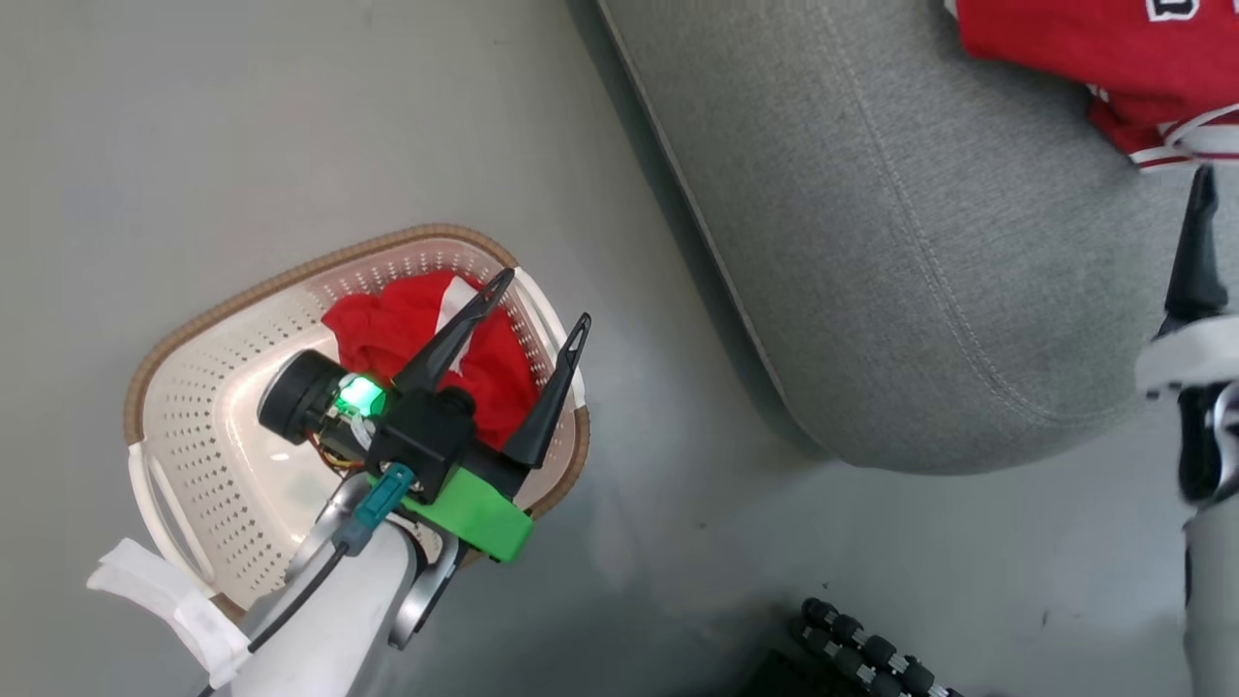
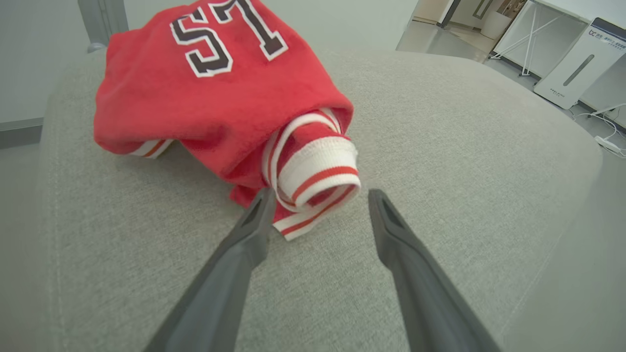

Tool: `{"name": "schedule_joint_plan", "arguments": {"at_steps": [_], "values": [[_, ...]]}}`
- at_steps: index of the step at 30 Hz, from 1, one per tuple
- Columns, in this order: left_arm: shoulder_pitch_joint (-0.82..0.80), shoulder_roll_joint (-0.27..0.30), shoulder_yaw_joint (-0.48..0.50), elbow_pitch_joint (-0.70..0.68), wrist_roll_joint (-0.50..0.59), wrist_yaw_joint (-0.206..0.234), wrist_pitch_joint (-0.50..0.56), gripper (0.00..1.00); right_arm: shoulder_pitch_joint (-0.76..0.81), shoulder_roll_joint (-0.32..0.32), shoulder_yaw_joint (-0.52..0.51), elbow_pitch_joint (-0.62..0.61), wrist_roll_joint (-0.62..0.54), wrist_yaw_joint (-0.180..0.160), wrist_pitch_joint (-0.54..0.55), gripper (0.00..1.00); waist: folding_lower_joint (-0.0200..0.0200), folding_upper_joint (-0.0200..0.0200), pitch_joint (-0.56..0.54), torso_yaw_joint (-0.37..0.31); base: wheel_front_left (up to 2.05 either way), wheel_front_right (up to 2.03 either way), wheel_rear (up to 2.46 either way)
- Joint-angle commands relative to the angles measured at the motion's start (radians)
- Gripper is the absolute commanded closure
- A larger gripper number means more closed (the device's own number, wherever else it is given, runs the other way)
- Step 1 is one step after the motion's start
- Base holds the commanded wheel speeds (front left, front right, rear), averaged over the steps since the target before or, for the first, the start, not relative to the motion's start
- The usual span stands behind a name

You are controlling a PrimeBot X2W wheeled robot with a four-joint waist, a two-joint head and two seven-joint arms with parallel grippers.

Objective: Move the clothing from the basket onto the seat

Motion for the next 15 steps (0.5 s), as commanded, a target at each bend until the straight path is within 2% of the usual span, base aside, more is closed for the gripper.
{"name": "schedule_joint_plan", "arguments": {"at_steps": [1,4,8,15], "values": [[0.013,-0.009,0.004,0.011,-0.003,0.010,-0.009,0.00,0.043,0.023,0.000,-0.023,-0.006,-0.001,-0.002,0.00,-0.0001,0.0111,-0.049,0.004,0.00,0.00,0.00],[0.030,-0.036,0.007,0.037,-0.014,0.017,-0.018,0.00,0.120,0.059,0.000,-0.084,0.014,-0.001,-0.002,0.00,-0.0001,0.0111,-0.094,0.026,0.00,0.00,0.00],[0.053,-0.080,0.032,0.071,-0.048,0.021,-0.023,0.00,0.203,0.090,0.059,-0.158,0.032,-0.001,-0.002,0.00,-0.0001,0.0111,-0.150,0.070,0.00,0.00,0.00],[0.139,-0.164,0.128,0.077,-0.056,0.025,-0.023,0.00,0.311,0.107,0.264,-0.230,0.025,-0.001,-0.002,0.00,-0.0001,0.0111,-0.283,0.190,0.00,0.00,0.00]]}}
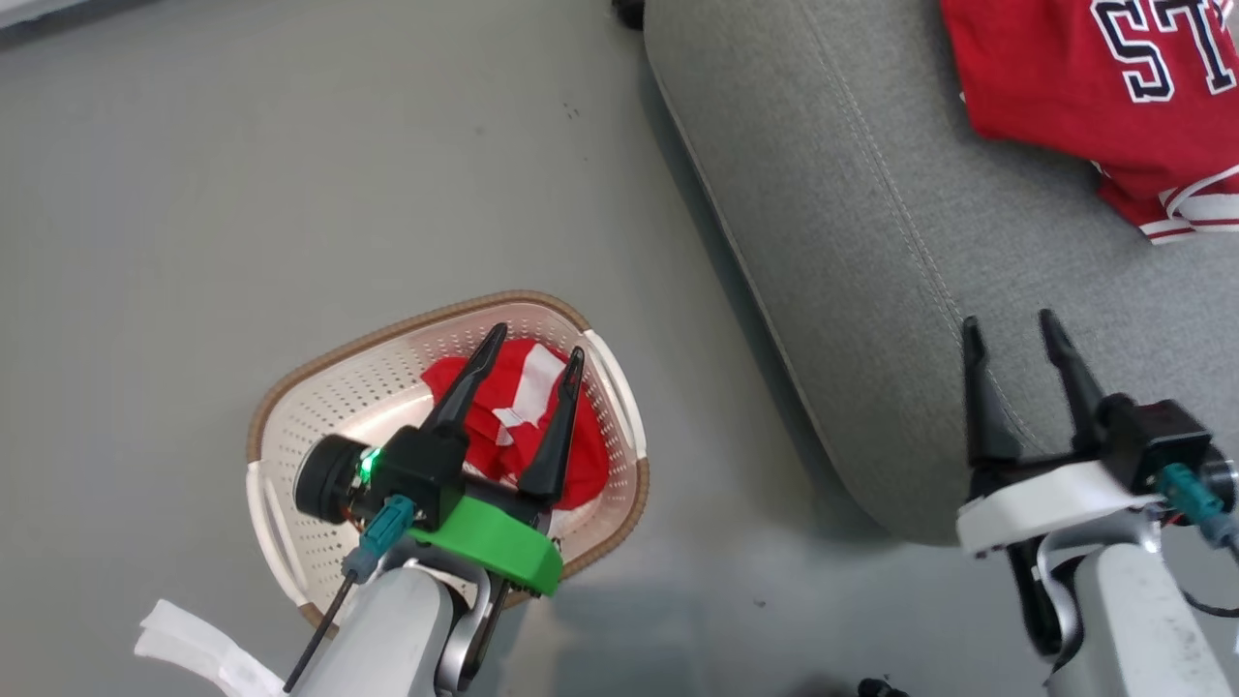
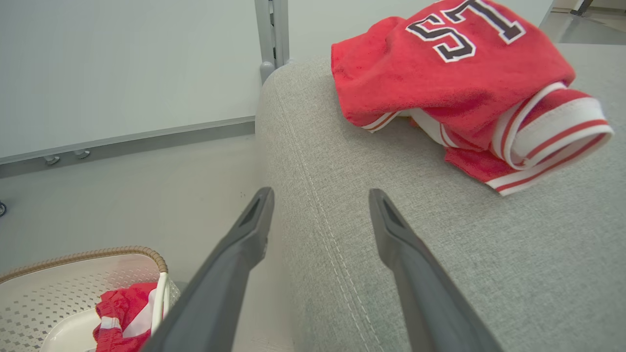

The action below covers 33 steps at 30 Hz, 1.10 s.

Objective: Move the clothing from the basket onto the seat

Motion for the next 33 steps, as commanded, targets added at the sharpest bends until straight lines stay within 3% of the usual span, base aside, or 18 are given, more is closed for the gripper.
{"name": "schedule_joint_plan", "arguments": {"at_steps": [1,7,12,22,33], "values": [[0.030,-0.011,0.017,0.002,-0.005,-0.004,-0.003,0.00,0.025,-0.004,0.034,-0.006,-0.005,-0.001,-0.002,0.00,0.0000,0.0112,-0.120,0.115,0.00,0.00,0.00],[0.129,-0.051,0.108,0.010,0.005,-0.008,-0.003,0.00,0.083,-0.033,0.218,-0.014,-0.007,-0.001,-0.002,0.00,0.0000,0.0112,-0.249,0.218,0.00,0.00,0.00],[0.200,-0.061,0.172,0.014,-0.001,0.003,-0.003,0.00,0.122,-0.032,0.258,-0.021,0.004,-0.001,-0.002,0.00,0.0000,0.0112,-0.356,0.276,0.00,0.00,0.00],[0.343,-0.062,0.260,-0.121,-0.013,0.071,-0.002,0.00,0.202,-0.013,0.218,-0.094,0.003,-0.001,-0.002,0.00,0.0000,0.0112,-0.483,0.312,0.00,0.00,0.00],[0.523,-0.063,0.306,-0.240,0.056,0.089,-0.002,0.00,0.334,-0.005,0.158,-0.153,-0.016,-0.001,-0.002,0.00,0.0000,0.0112,-0.550,0.295,0.00,0.00,0.00]]}}
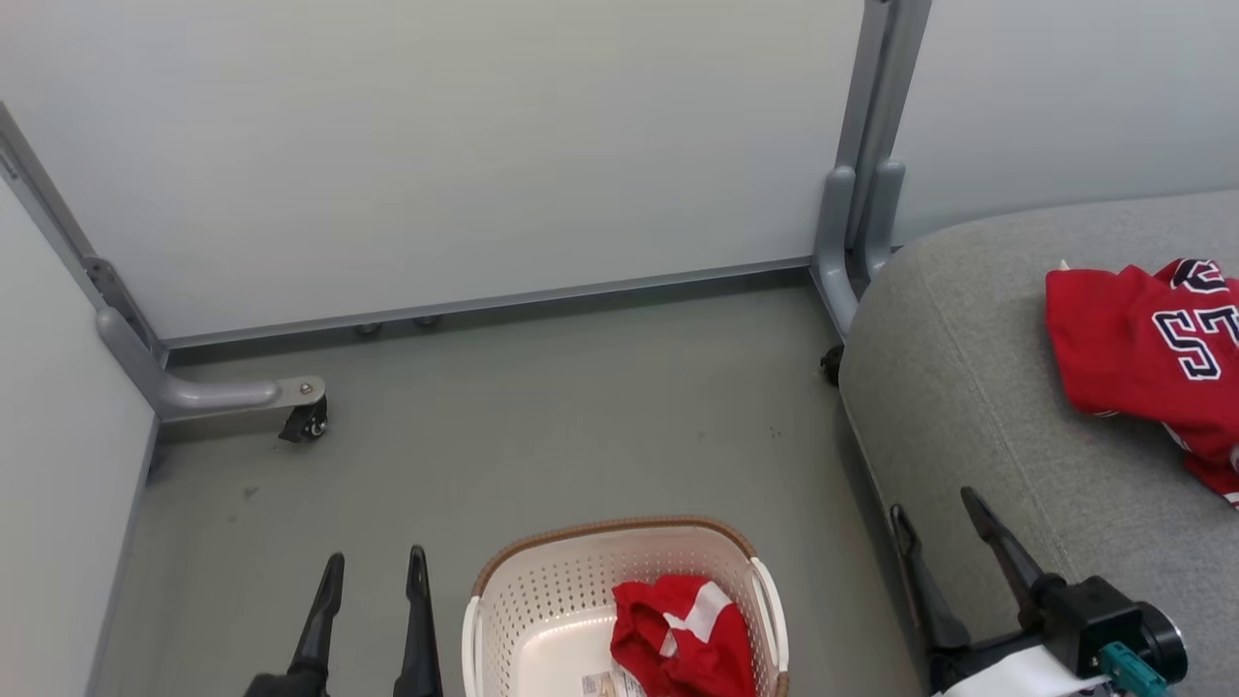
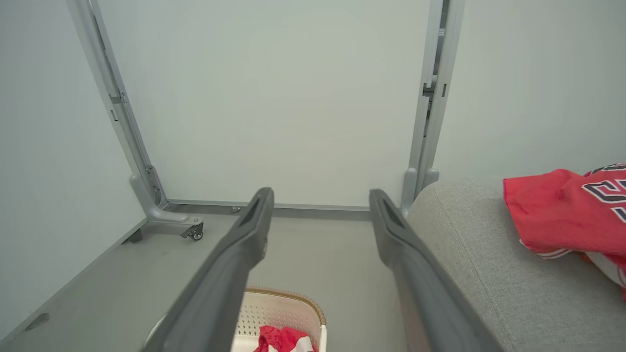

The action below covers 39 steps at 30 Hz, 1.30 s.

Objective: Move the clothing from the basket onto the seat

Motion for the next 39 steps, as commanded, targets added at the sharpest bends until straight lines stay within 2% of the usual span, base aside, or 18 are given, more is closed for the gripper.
{"name": "schedule_joint_plan", "arguments": {"at_steps": [1,7,39], "values": [[0.032,0.000,0.005,-0.003,0.021,0.001,0.000,0.00,0.023,0.000,0.004,-0.005,-0.002,-0.001,-0.002,0.00,0.0001,0.0111,-0.026,0.000,0.00,0.00,0.00],[0.093,0.000,0.012,-0.012,0.039,-0.008,0.000,0.00,0.054,0.001,0.011,-0.013,-0.003,-0.001,-0.002,0.00,0.0001,0.0111,-0.038,-0.015,0.00,0.00,0.00],[0.028,0.000,-0.019,0.025,0.044,-0.009,-0.001,0.00,0.044,0.004,0.014,-0.007,-0.004,-0.001,-0.002,0.00,0.0001,0.0111,-0.011,-0.011,0.00,0.00,0.00]]}}
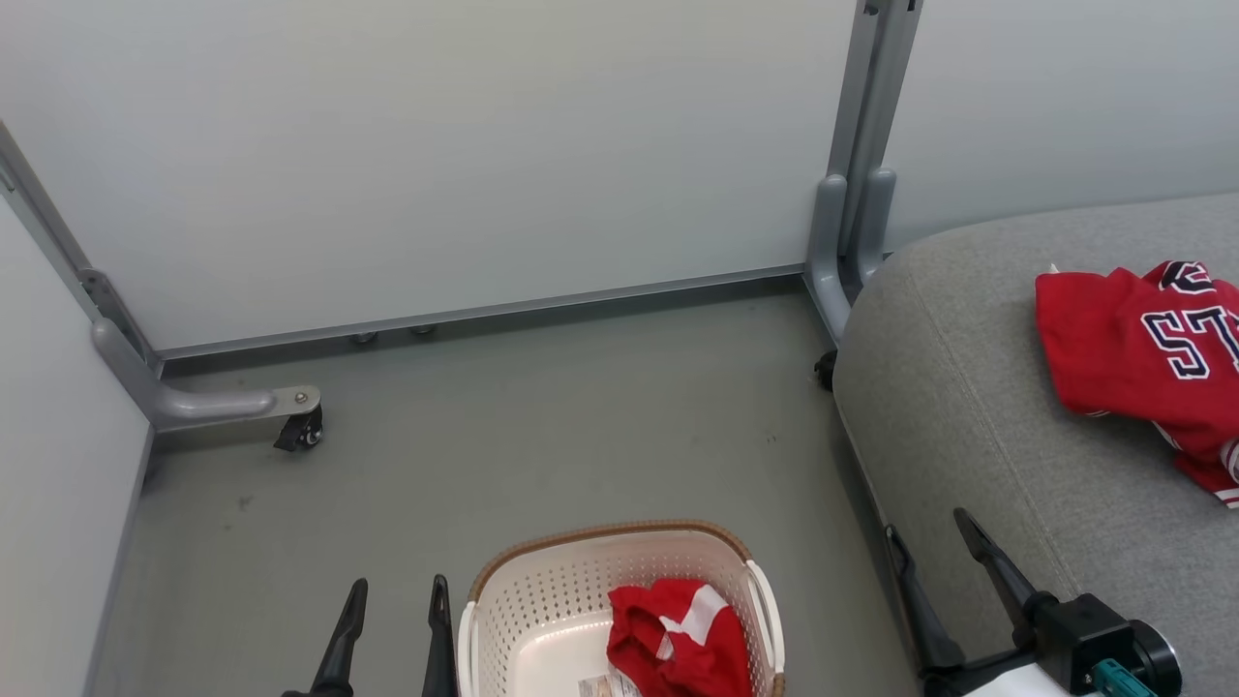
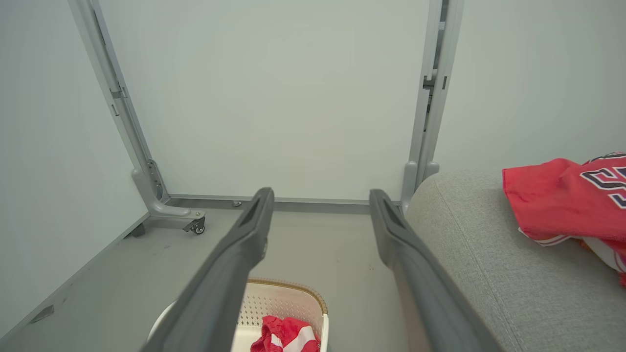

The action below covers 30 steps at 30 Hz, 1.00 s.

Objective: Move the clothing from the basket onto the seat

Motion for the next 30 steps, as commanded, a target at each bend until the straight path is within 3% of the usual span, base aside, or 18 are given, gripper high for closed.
{"name": "schedule_joint_plan", "arguments": {"at_steps": [1,12,17,22,30], "values": [[-0.018,0.000,-0.002,0.004,0.002,-0.003,-0.001,0.00,0.001,-0.001,0.000,-0.003,0.000,-0.001,-0.002,0.00,0.0000,0.0111,0.010,-0.005,0.00,0.00,0.00],[-0.065,0.000,-0.025,0.013,-0.010,0.002,-0.001,0.00,-0.038,-0.011,-0.001,-0.014,-0.007,-0.001,-0.002,0.00,0.0000,0.0111,0.115,-0.035,0.00,0.00,0.00],[-0.148,0.000,-0.033,0.026,-0.005,-0.004,-0.001,0.00,-0.118,-0.022,-0.004,-0.038,-0.013,-0.001,-0.002,0.00,0.0000,0.0111,0.268,-0.053,0.00,0.00,0.00],[-0.278,0.001,-0.043,0.072,0.023,-0.044,-0.001,0.00,-0.218,-0.036,-0.010,-0.061,-0.016,-0.001,-0.002,0.00,0.0000,0.0111,0.427,-0.067,0.00,0.00,0.00],[-0.519,0.021,-0.090,0.194,0.175,-0.120,-0.001,0.00,-0.366,-0.041,-0.026,-0.074,-0.036,-0.001,-0.002,0.00,0.0000,0.0111,0.640,-0.110,0.00,0.00,0.00]]}}
